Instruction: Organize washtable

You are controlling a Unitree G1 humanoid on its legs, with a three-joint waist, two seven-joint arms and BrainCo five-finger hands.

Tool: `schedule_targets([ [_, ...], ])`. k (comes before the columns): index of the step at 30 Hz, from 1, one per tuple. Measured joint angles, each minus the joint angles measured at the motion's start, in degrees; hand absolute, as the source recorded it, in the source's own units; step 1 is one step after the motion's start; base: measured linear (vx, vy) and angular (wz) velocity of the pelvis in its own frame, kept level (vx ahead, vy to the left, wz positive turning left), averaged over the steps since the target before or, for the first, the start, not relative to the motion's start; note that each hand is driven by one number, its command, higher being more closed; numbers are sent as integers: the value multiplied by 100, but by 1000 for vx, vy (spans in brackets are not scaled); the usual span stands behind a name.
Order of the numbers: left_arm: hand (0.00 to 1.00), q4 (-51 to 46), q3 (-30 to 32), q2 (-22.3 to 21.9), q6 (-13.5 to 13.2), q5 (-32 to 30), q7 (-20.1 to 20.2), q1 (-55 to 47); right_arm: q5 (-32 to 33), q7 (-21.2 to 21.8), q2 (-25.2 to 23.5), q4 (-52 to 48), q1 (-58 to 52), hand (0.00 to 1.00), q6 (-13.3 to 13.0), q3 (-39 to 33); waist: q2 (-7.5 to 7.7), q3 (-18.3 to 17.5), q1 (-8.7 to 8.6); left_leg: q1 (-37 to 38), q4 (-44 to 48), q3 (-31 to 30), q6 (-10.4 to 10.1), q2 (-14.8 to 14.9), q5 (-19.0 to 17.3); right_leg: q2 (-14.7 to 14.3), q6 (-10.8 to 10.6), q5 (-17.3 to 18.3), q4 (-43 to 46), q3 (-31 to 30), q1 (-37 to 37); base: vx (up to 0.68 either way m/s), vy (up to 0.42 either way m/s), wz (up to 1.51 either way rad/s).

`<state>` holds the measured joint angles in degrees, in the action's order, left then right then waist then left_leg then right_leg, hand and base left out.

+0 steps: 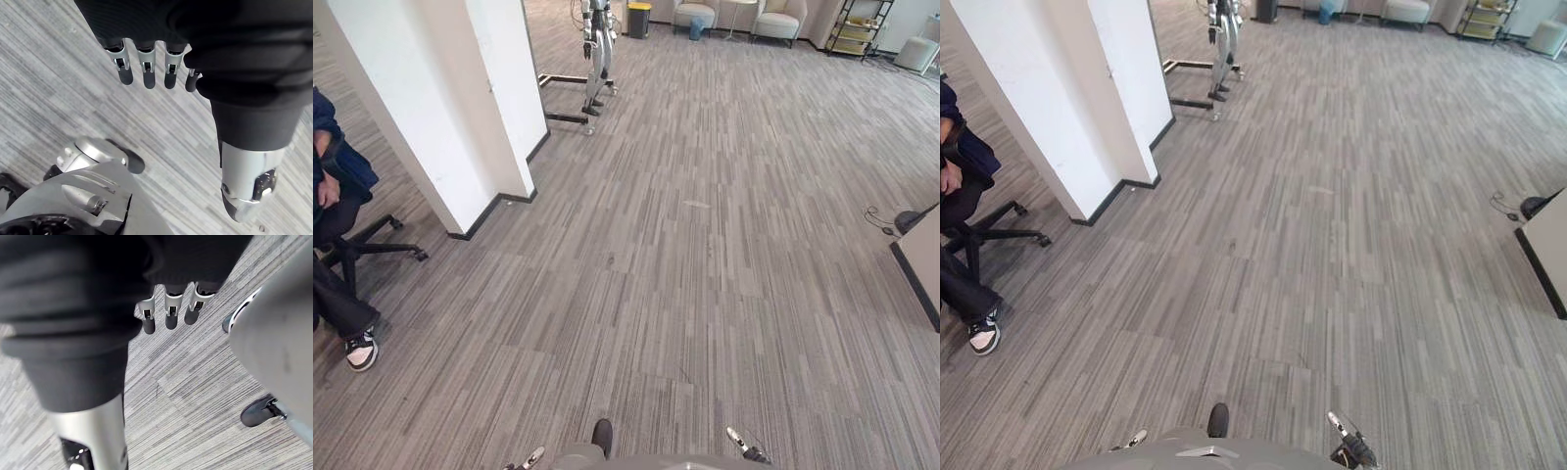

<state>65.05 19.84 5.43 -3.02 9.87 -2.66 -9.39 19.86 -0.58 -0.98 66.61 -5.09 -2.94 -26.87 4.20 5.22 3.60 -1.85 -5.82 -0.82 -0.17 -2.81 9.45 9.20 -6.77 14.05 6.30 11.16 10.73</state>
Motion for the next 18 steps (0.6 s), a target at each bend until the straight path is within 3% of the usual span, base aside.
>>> schedule_targets([
  [3,0,54,-10,13,7,77,48,42,-349,59,104,163,144,0,115,-112,16,-88,14,-569,639,90,79,-87,-329,96,-4,-15,-96,-8,-269,71,52,-5],
  [5,0,37,-67,63,10,110,92,48,-524,57,127,167,167,0,122,-317,58,-67,14,-1248,2146,221,391,-310,-1074,365,-174,103,97,124,-359,269,99,10],
  [6,0,40,-259,21,15,106,96,-67,-540,63,217,159,100,0,129,-302,-101,-124,22,-1287,2687,236,452,-395,-1801,454,-350,197,626,193,-302,364,106,13],
  [7,0,100,-274,-8,26,105,104,-47,-539,57,232,157,85,0,142,-276,-138,-101,-1,-1277,2834,246,442,-426,-1937,530,-323,265,1192,198,-486,367,129,12],
  [8,0,199,-342,4,34,102,104,-35,-534,83,298,86,92,0,145,-182,-242,-111,-16,-1116,2810,199,491,-421,-2053,698,-4,60,2656,169,-1171,246,143,9],
  [9,0,220,-422,3,38,94,107,12,-528,82,340,83,132,0,142,-159,-280,-90,-23,-1001,2759,193,534,-407,-2099,768,218,-68,3378,106,-1493,278,134,0],
  [11,0,182,-378,67,54,74,106,43,-517,112,303,82,238,0,79,-35,-175,115,-40,-350,2446,213,607,-382,-2270,793,320,-42,4863,49,-2283,360,80,-27],
  [12,0,179,-393,124,58,50,99,38,-512,122,274,85,268,0,61,-21,-90,133,-73,160,2017,217,616,-339,-2279,673,403,129,4755,379,-2617,351,43,-31],
  [14,0,188,-427,133,55,18,97,74,-506,123,299,88,289,0,51,-37,-112,125,-165,407,1776,183,596,-252,-2305,499,393,185,4162,709,-2788,322,9,3],
  [15,0,185,-423,122,50,19,96,218,-459,116,328,92,287,0,53,-102,-139,137,-238,653,1573,79,525,-169,-2391,286,411,106,3047,1092,-3009,406,-8,25],
  [16,0,181,-424,123,50,18,96,269,-389,113,335,101,267,0,55,-116,-141,137,-261,727,1506,27,496,-149,-2441,218,384,-26,2544,1224,-3082,394,-6,32],
  [17,0,167,-419,107,51,18,97,347,-302,110,328,126,231,0,71,-230,-143,139,-301,916,1359,-51,408,-109,-2547,71,386,-466,1499,1415,-3172,170,-4,25],
  [18,0,167,-422,106,53,10,97,394,-300,108,318,145,187,0,92,-300,-140,144,-317,1043,1267,-115,362,-97,-2603,1,344,-698,994,1501,-3185,173,-50,39],
])
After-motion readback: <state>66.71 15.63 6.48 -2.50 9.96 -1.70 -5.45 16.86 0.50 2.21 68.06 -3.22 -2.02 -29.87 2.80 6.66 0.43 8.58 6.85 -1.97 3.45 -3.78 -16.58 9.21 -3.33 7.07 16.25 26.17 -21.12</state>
